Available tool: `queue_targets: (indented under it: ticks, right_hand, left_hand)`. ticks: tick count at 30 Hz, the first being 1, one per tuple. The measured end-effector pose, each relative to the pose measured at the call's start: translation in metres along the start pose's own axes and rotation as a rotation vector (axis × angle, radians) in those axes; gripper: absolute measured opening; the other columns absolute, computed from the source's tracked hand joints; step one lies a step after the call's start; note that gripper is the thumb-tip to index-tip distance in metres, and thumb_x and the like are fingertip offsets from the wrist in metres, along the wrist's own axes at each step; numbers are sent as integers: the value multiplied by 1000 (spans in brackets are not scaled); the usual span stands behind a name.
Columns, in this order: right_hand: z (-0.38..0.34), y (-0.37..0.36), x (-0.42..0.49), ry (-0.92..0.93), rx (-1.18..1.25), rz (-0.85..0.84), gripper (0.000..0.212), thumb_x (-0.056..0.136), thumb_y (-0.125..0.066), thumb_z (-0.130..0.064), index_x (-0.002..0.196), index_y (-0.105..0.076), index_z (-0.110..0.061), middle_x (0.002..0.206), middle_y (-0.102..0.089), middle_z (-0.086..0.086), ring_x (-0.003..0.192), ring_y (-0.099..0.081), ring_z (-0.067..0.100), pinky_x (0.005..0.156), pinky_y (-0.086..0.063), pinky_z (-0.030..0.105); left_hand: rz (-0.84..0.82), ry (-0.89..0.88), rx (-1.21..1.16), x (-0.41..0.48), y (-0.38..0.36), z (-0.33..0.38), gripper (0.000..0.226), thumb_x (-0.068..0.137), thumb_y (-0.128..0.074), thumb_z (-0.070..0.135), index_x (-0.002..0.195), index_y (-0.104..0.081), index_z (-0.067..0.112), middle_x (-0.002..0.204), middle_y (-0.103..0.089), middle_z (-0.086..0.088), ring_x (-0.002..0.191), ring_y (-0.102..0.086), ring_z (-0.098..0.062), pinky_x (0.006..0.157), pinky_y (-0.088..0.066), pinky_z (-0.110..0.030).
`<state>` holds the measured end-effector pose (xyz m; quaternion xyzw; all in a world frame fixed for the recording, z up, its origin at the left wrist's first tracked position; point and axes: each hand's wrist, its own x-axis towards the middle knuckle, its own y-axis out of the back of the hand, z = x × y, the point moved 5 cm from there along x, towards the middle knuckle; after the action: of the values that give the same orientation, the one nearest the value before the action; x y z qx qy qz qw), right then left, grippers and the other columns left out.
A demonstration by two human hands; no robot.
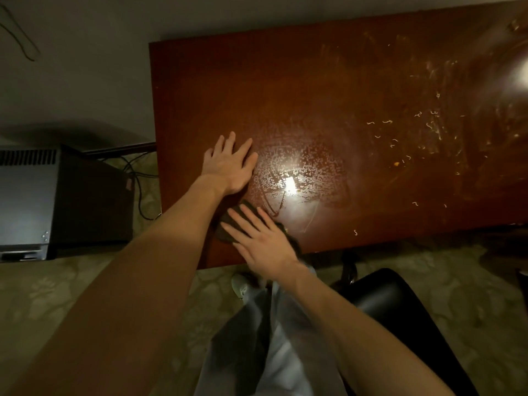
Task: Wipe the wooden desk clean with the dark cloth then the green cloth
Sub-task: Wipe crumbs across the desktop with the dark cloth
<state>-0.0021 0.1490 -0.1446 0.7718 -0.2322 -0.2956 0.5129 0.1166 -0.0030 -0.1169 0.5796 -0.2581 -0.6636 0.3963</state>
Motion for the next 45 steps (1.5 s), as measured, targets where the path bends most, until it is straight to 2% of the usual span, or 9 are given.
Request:
queue_targets:
  ticks: [6, 14, 17, 20, 24, 28, 36, 40, 45]
  right_hand:
    - [73, 17, -9, -12, -66, 17, 56, 113, -29, -46, 166, -23, -32, 175, -15, 2, 163, -5, 25, 131, -5, 50]
    - [174, 56, -14, -146, -95, 7, 57, 114, -18, -47, 168, -13, -30, 176, -7, -1, 163, 3, 20, 131, -7, 49]
    - [180, 62, -7, -249, -79, 27, 58, 113, -14, -47, 168, -14, -27, 176, -8, 0, 163, 2, 21, 132, -6, 49]
    - [147, 59, 3, -301, -40, 73, 59, 112, -14, -45, 166, -20, -23, 175, -10, 3, 162, 1, 24, 132, -1, 48]
    - [86, 35, 8, -133, -49, 88, 56, 113, -28, -40, 165, -30, -19, 174, -19, 7, 162, -7, 26, 132, -4, 46]
    - [71, 20, -23, -4, -50, 52, 56, 114, -28, -40, 166, -25, -18, 175, -15, 8, 163, -6, 27, 132, -8, 46]
    - [121, 19, -97, 249, -112, -81, 58, 114, -25, -42, 168, -18, -22, 176, -6, 3, 163, 3, 22, 132, -5, 45]
    - [160, 25, -111, 461, -144, -160, 57, 113, -31, -38, 167, -22, -20, 176, -11, 4, 163, -2, 22, 132, -7, 45]
    - [205, 52, -84, 772, -201, -227, 55, 113, -37, -34, 166, -27, -22, 175, -15, 2, 162, -7, 20, 132, -9, 45]
  left_hand:
    - [53, 37, -57, -2, -18, 11, 65, 107, -12, 66, 168, -3, 42, 176, 17, -5, 161, 20, -30, 130, 7, -53]
    - [26, 19, -42, -1, -15, 1, 63, 107, -7, 66, 166, -4, 47, 175, 18, 1, 161, 19, -24, 130, 5, -52]
    - [29, 28, -45, -1, -15, 1, 63, 106, -6, 67, 166, -5, 46, 176, 17, 1, 161, 19, -23, 130, 5, -53]
    - [26, 42, -43, -1, -18, 7, 64, 107, -7, 67, 167, -1, 45, 175, 21, -1, 160, 22, -25, 130, 7, -53]
    - [20, 70, -46, 0, -21, 15, 67, 106, -9, 69, 167, 3, 44, 174, 23, -4, 160, 24, -29, 130, 8, -54]
    - [-4, 93, -38, 1, -16, 17, 68, 105, -8, 70, 167, 1, 44, 175, 21, -4, 161, 21, -29, 130, 5, -54]
    - [-10, 105, -40, 1, -18, 24, 70, 104, -7, 71, 167, 5, 42, 173, 24, -6, 159, 24, -32, 130, 7, -54]
    - [25, 87, -20, 3, -23, 21, 71, 103, -4, 73, 166, 8, 43, 173, 25, -6, 159, 24, -32, 129, 8, -54]
    - [65, 78, 4, 7, -30, 18, 70, 104, -5, 71, 166, 8, 42, 173, 25, -7, 159, 25, -32, 129, 10, -53]
